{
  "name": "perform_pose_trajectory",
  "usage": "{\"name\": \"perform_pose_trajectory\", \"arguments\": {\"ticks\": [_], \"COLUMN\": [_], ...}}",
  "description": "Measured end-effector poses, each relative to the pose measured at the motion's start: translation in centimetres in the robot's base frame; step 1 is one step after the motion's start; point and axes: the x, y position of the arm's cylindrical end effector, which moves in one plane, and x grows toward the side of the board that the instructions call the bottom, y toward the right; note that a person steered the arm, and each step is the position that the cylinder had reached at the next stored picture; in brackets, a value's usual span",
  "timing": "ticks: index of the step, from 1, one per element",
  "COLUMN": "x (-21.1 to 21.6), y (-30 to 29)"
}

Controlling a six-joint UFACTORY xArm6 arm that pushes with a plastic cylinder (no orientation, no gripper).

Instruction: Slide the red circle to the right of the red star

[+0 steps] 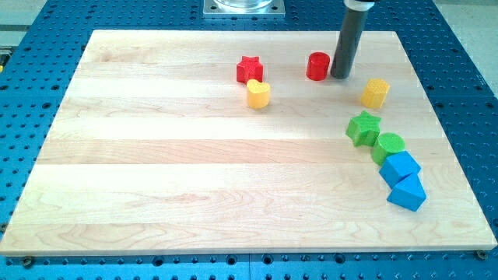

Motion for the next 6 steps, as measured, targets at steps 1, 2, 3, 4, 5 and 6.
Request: {"name": "perform_pose_trajectory", "arguments": {"ticks": [1, 2, 3, 4, 5, 6], "x": [-0.4, -0.3, -4.8, -3.2, -1.5, -3.5], "y": [-9.4, -12.9, -11.6, -17.6, -15.5, -11.3]}}
